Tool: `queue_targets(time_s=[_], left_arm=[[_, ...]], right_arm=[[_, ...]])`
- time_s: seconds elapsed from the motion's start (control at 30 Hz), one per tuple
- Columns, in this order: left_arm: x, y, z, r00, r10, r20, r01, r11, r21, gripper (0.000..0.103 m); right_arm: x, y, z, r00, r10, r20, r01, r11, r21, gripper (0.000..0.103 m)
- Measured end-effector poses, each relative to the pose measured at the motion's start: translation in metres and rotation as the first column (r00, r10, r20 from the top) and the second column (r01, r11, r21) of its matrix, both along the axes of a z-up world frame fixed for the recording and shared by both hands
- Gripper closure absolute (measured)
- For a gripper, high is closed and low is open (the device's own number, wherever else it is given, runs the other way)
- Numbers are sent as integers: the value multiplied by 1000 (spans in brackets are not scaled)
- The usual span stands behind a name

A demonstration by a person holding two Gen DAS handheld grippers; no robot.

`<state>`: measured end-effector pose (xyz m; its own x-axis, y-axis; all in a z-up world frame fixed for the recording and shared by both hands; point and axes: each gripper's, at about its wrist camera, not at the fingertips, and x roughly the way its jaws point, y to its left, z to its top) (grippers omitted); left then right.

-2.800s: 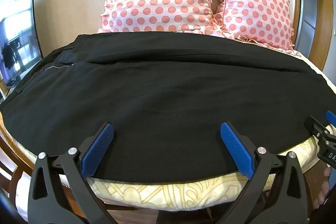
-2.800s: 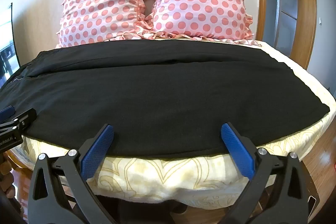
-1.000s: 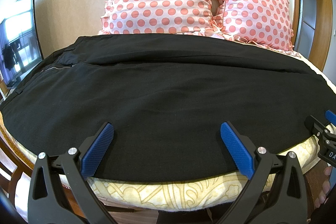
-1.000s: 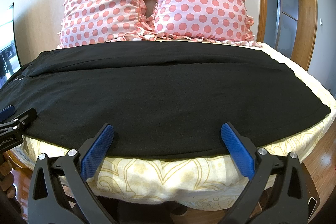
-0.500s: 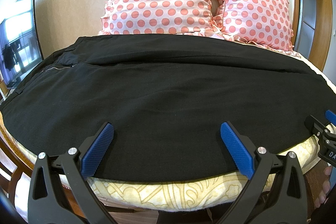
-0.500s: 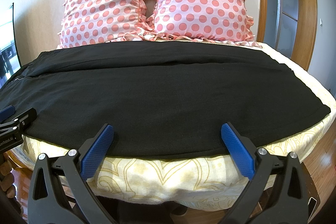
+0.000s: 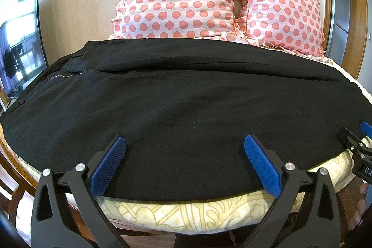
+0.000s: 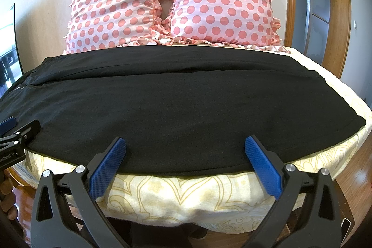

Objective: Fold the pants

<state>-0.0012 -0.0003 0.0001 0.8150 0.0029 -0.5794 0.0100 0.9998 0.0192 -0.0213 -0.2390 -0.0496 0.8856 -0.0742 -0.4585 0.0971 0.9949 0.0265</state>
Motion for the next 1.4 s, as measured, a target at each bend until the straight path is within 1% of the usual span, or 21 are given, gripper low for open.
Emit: queue_targets(time_s=[0.43,0.5,0.57,0.6,0.63,0.67,0.7,0.73,0.8,0.87,0.9,0.93,0.97,1.0,1.03,1.07,1.1,1.13,1.23,1.33,1.4], left_arm=[[0,0,0,1000,-2,-5,2,1000,2,2],[-1,-2,11,1000,-14,-21,14,1000,4,2],[7,2,14,998,-31,-49,31,1000,-4,2],[11,4,18,997,-42,-68,42,999,-10,2],[11,8,19,997,-41,-69,40,999,-14,2],[13,8,17,997,-39,-71,38,999,-19,2],[16,13,22,997,-34,-66,31,999,-38,2],[14,17,22,998,-34,-57,31,998,-57,2],[16,22,27,999,-37,-40,33,995,-95,2],[20,27,32,999,-34,-22,31,991,-133,2],[22,28,34,999,-32,-17,30,990,-140,2],[24,29,35,999,-34,-15,31,990,-140,2],[25,28,36,999,-37,-15,35,990,-137,2],[30,27,37,999,-48,-15,46,991,-128,2],[32,26,37,998,-53,-13,51,991,-124,2],[32,25,38,998,-56,-9,54,991,-124,2],[35,24,38,998,-61,-4,60,990,-128,2],[36,24,38,998,-67,-1,66,989,-135,2],[44,24,37,996,-85,-6,83,984,-160,2],[53,27,34,996,-91,-23,86,980,-178,2],[57,28,30,995,-95,-37,86,978,-191,2]], right_arm=[[1,0,0,1000,11,-8,-11,1000,2,1],[5,-4,6,999,28,-18,-28,1000,3,1],[13,-12,24,1000,21,1,-21,1000,3,1],[13,-21,39,1000,6,30,-6,1000,6,1],[19,-36,58,998,-17,57,16,1000,11,1],[25,-47,69,997,-33,68,32,999,19,1],[38,-67,88,995,-63,72,60,997,46,1],[46,-81,95,994,-84,68,80,994,68,1],[77,-121,111,985,-169,33,164,978,129,1],[109,-155,120,966,-257,-4,255,957,139,1],[131,-174,124,951,-308,-32,309,941,139,4],[146,-186,124,939,-339,-56,344,929,138,12],[166,-204,123,921,-379,-94,389,911,139,16],[184,-218,120,903,-408,-133,425,894,144,27],[212,-239,116,876,-442,-193,472,868,156,35],[223,-250,113,862,-457,-219,494,854,163,39],[245,-267,107,838,-479,-262,530,829,176,46],[255,-274,102,823,-492,-285,550,815,183,50],[290,-296,84,764,-528,-371,622,756,204,57],[308,-309,71,725,-548,-416,666,711,225,57],[318,-313,64,699,-573,-428,692,693,201,57]])
